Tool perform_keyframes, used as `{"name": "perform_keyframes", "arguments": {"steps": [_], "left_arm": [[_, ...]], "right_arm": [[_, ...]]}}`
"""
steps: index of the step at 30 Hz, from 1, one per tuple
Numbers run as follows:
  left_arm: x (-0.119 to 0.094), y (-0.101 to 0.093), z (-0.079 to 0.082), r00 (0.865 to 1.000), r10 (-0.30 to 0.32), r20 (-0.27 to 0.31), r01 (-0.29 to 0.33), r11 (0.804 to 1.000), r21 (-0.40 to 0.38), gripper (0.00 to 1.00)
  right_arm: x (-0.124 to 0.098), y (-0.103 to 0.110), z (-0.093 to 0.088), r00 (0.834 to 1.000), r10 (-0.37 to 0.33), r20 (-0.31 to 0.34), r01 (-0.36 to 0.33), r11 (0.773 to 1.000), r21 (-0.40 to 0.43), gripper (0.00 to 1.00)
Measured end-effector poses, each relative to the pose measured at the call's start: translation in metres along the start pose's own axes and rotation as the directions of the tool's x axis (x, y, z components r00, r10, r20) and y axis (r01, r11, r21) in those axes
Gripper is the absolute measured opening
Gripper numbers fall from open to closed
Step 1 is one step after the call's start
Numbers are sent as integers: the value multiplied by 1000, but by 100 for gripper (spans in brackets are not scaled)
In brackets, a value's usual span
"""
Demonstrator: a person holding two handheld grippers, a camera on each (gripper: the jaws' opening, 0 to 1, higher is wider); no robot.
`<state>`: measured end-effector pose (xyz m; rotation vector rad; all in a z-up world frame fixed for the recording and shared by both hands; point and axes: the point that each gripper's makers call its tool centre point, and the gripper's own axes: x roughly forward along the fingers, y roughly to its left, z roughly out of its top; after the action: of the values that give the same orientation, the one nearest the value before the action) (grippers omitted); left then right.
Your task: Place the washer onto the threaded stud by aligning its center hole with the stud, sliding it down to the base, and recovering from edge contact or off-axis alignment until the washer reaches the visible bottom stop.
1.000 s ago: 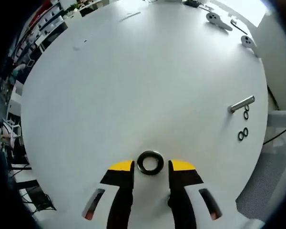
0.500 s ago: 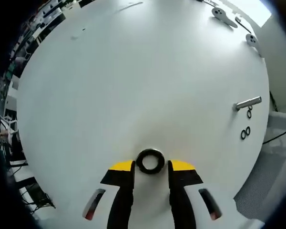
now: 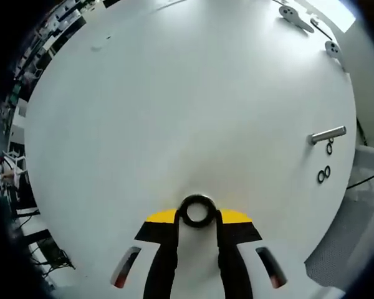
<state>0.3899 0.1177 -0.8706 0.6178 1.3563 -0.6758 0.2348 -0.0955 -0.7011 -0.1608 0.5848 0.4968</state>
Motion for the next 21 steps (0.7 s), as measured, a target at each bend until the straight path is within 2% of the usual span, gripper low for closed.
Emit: {"name": "perform_keyframes", "arguments": {"steps": [5,9,11,15,21], "left_arm": [[-1,-1,0,1000,-4,15,4,1000,1,21],[-2,-2,0,1000,-8,-3,8,1000,-5,22],[-2,-6,1,1000,-29,-11,29,999,-18,26],[-2,-5,1,1000,2,1,-2,999,50,26],[-3,-5,7,1000,-21,21,21,1000,10,26]], "right_arm": [[0,0,-1,1000,-1,-4,1,1000,0,34],[0,-1,-1,1000,-4,-5,4,1000,0,34],[0,-1,-1,1000,-4,-5,4,1000,-1,34],[0,-2,-1,1000,-8,-3,8,1000,2,34],[-1,-3,-1,1000,-15,-2,15,1000,4,34]]}}
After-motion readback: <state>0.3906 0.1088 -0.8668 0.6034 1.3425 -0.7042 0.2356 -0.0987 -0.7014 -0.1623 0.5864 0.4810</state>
